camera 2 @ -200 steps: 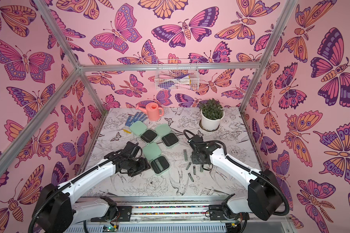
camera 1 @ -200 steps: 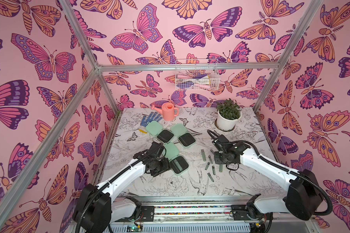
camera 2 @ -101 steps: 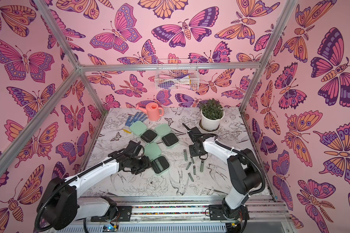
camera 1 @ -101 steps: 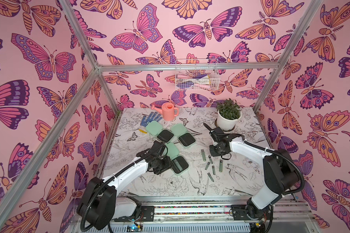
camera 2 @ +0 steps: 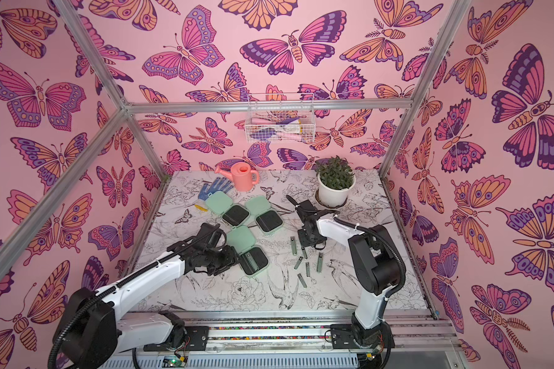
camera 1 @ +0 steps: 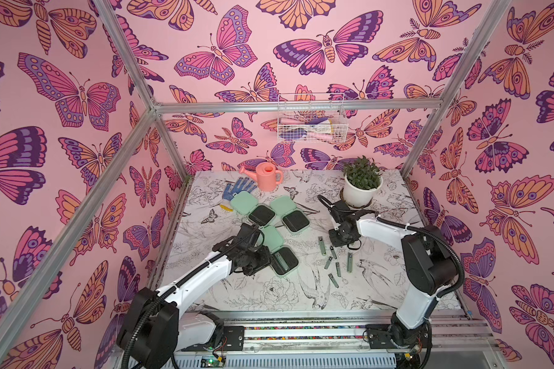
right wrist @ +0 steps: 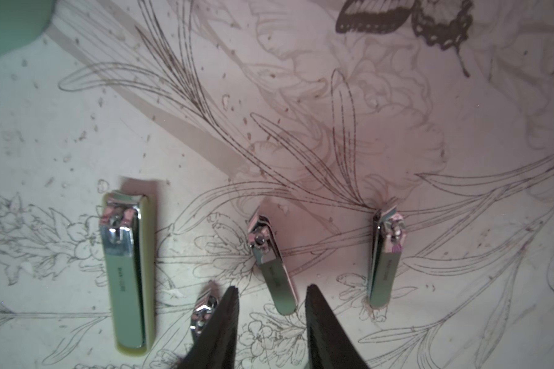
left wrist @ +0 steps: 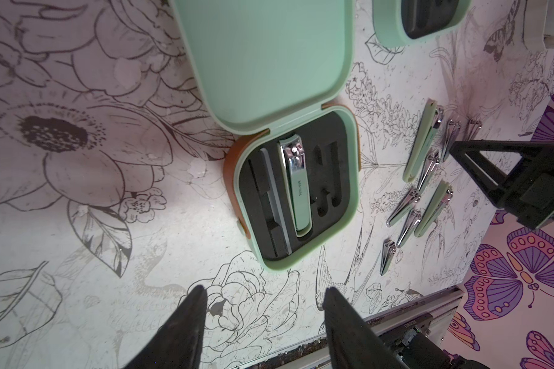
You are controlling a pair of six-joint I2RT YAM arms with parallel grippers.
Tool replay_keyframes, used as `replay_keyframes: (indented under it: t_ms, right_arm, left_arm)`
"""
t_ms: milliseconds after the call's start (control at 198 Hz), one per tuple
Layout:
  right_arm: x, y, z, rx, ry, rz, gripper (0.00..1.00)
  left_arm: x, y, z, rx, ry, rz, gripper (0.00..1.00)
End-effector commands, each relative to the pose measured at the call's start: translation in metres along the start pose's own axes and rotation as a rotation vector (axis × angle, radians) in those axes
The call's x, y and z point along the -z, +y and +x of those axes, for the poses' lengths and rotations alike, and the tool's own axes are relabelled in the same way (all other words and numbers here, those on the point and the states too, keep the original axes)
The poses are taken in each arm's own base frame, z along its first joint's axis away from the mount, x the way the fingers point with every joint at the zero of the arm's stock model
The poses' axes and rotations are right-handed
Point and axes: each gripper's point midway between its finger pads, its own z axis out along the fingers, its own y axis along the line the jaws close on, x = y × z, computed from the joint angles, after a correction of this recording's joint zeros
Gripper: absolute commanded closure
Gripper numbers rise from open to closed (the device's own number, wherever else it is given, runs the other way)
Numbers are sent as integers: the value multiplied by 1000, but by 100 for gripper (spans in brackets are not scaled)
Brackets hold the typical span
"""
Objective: Organize nail clipper sets
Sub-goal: Pick up the nail clipper from the center of the board.
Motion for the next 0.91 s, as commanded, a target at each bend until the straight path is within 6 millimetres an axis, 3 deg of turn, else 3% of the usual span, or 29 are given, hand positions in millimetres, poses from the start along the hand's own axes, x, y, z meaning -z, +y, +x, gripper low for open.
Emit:
replay_keyframes:
  t_ms: [0, 490, 905]
  right_arm:
    - [-5, -2, -9, 4, -7, 1, 63]
    - [-19, -4, -10, -19, 16, -4, 70]
    - [-19, -2, -10, -23, 17, -14, 79]
  left_arm:
    - [0, 4, 6, 15, 8, -6, 39]
    - [1, 3, 7, 19, 13, 2, 40]
    - [2, 3, 7, 21, 10, 3, 41]
